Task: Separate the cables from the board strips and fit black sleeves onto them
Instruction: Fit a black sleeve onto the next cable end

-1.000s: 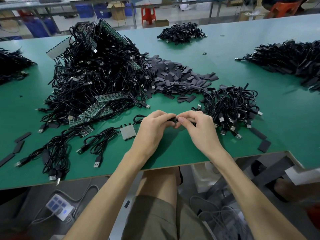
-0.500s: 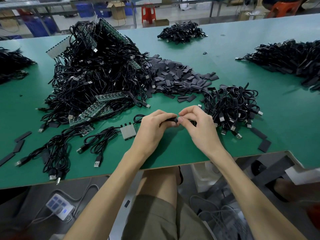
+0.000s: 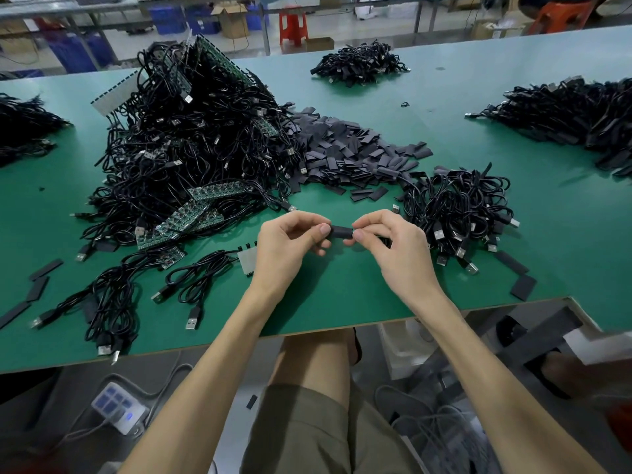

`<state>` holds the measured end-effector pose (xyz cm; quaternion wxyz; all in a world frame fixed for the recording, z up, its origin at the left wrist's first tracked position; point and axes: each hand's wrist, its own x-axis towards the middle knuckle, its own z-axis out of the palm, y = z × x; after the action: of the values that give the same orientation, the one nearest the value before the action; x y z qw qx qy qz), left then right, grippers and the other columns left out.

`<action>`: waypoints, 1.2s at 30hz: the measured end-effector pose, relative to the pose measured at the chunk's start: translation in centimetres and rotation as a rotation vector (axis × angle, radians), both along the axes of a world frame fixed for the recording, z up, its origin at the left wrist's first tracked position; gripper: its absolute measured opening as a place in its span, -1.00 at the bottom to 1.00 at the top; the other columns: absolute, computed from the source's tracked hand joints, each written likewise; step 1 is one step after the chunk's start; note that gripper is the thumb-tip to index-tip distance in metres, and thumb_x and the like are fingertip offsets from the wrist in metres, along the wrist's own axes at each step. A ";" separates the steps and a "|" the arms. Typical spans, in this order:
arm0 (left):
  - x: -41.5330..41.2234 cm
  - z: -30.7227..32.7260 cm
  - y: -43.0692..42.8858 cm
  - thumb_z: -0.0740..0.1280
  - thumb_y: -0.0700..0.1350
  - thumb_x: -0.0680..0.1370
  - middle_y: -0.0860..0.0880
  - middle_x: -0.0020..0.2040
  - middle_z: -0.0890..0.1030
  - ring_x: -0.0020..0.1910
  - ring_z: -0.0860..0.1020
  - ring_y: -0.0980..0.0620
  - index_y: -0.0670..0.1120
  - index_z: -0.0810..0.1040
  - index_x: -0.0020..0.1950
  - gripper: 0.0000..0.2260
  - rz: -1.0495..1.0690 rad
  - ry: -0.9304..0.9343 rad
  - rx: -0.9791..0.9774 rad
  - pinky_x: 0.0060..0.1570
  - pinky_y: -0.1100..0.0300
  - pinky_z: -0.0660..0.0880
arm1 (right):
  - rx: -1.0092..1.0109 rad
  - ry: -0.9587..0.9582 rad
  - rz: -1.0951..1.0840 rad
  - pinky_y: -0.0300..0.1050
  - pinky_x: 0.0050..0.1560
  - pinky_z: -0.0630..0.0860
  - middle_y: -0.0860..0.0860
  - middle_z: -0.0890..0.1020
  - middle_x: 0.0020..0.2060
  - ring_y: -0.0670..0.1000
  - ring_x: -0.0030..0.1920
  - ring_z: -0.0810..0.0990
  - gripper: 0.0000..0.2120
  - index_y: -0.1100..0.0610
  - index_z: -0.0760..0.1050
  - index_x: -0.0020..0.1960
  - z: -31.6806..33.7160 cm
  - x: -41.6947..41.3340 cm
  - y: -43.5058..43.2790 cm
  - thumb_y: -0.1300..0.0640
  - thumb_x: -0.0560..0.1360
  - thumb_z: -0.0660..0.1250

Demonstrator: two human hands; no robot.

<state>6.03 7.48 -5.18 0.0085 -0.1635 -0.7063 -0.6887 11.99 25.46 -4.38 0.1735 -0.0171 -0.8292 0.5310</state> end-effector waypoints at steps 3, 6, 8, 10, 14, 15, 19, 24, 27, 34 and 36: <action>0.0 -0.1 0.0 0.46 -0.30 0.55 -0.13 -0.27 0.68 -0.32 0.63 -0.05 -0.27 0.67 -0.01 -0.95 -0.019 -0.005 0.026 -0.19 0.14 0.60 | 0.005 -0.024 0.019 0.24 0.34 0.41 -0.22 0.74 -0.22 0.20 0.17 0.62 -0.84 -0.13 0.55 -0.04 -0.1 -0.1 0.0 0.14 0.60 0.42; 0.0 0.0 -0.1 0.47 -0.28 0.54 -0.11 -0.27 0.69 -0.31 0.64 -0.04 -0.26 0.67 0.00 -0.93 -0.037 0.006 0.010 -0.16 0.11 0.62 | 0.003 -0.018 0.013 0.24 0.35 0.41 -0.23 0.74 -0.24 0.14 0.14 0.64 -0.82 -0.14 0.56 -0.07 0.0 -0.1 0.0 0.14 0.60 0.42; 0.0 -0.1 -0.1 0.47 -0.28 0.54 -0.12 -0.26 0.69 -0.31 0.64 -0.05 -0.28 0.67 0.01 -0.91 -0.045 0.010 -0.002 -0.14 0.08 0.64 | -0.004 -0.006 0.013 0.23 0.36 0.41 -0.22 0.74 -0.24 0.00 0.06 0.69 -0.82 -0.11 0.57 -0.07 0.0 0.0 0.0 0.16 0.59 0.43; 0.0 -0.1 -0.1 0.47 -0.28 0.54 -0.12 -0.26 0.69 -0.31 0.64 -0.05 -0.29 0.66 0.01 -0.90 -0.052 0.012 -0.008 -0.15 0.10 0.63 | -0.016 0.001 0.020 0.18 0.36 0.44 -0.18 0.74 -0.25 -0.13 -0.04 0.72 -0.86 -0.04 0.59 -0.06 0.0 0.1 0.0 0.19 0.58 0.44; 0.0 -0.2 -0.1 0.47 -0.29 0.54 -0.11 -0.27 0.69 -0.33 0.64 -0.01 -0.29 0.66 0.01 -0.91 -0.066 0.007 -0.006 -0.20 0.21 0.59 | -0.048 0.006 0.038 -0.18 0.13 0.55 -0.09 0.75 -0.27 -0.18 -0.17 0.73 -0.93 0.11 0.62 -0.05 0.1 0.3 0.1 0.26 0.56 0.45; 0.0 -0.2 -0.1 0.47 -0.29 0.54 -0.11 -0.27 0.69 -0.33 0.64 -0.01 -0.29 0.66 0.01 -0.91 -0.069 0.008 -0.009 -0.21 0.22 0.59 | -0.054 0.011 0.042 -0.29 0.04 0.54 -0.08 0.75 -0.27 -0.18 -0.19 0.73 -0.93 0.12 0.62 -0.05 0.1 0.3 0.1 0.27 0.56 0.45; 0.0 -0.2 -0.1 0.47 -0.28 0.55 -0.12 -0.27 0.69 -0.33 0.64 -0.03 -0.25 0.66 -0.01 -0.94 -0.084 0.008 -0.014 -0.20 0.19 0.59 | -0.066 0.033 0.044 -0.44 -0.11 0.49 -0.02 0.75 -0.27 -0.15 -0.21 0.73 -0.94 0.16 0.62 -0.06 0.1 0.3 0.2 0.30 0.56 0.44; 0.2 0.1 0.1 0.46 -0.27 0.56 -0.11 -0.30 0.67 -0.37 0.60 -0.01 -0.25 0.65 -0.02 -0.95 -0.069 0.018 -0.034 -0.23 0.21 0.57 | -0.059 0.056 0.039 -0.30 -0.02 0.56 0.01 0.74 -0.19 -0.14 -0.14 0.73 -0.94 0.15 0.62 -0.03 0.1 0.2 0.2 0.27 0.59 0.41; 0.5 0.5 0.0 0.43 -0.23 0.59 -0.13 -0.30 0.63 -0.39 0.55 -0.03 -0.23 0.63 0.01 -0.93 -0.165 -0.067 -0.069 -0.28 0.23 0.50 | -0.063 0.080 0.022 -0.24 0.06 0.52 0.00 0.73 -0.13 -0.12 -0.04 0.71 -0.90 0.06 0.64 -0.02 0.0 0.1 0.3 0.23 0.60 0.41; 0.8 1.4 -0.1 0.24 0.19 0.65 -0.15 -0.17 0.61 -0.24 0.60 -0.09 -0.25 0.55 0.08 -0.53 -0.356 -0.245 0.046 -0.35 0.12 0.53 | -0.142 0.127 0.079 0.20 0.24 0.53 -0.06 0.74 -0.18 0.03 -0.05 0.71 -0.89 0.01 0.68 -0.03 -0.1 0.0 0.3 0.21 0.57 0.44; 0.8 1.3 -0.1 0.19 0.17 0.66 -0.18 -0.10 0.64 -0.15 0.63 -0.11 -0.23 0.57 0.10 -0.55 -0.280 -0.270 0.155 -0.26 0.08 0.58 | -0.301 0.174 0.085 0.07 0.12 0.60 0.01 0.75 -0.20 0.05 -0.11 0.74 -0.88 0.06 0.67 -0.01 0.0 0.0 0.4 0.26 0.58 0.42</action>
<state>6.81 7.38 -3.84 -0.1697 -0.1652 -0.6161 -0.7512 12.01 25.87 -4.37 0.2173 0.0383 -0.7221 0.6556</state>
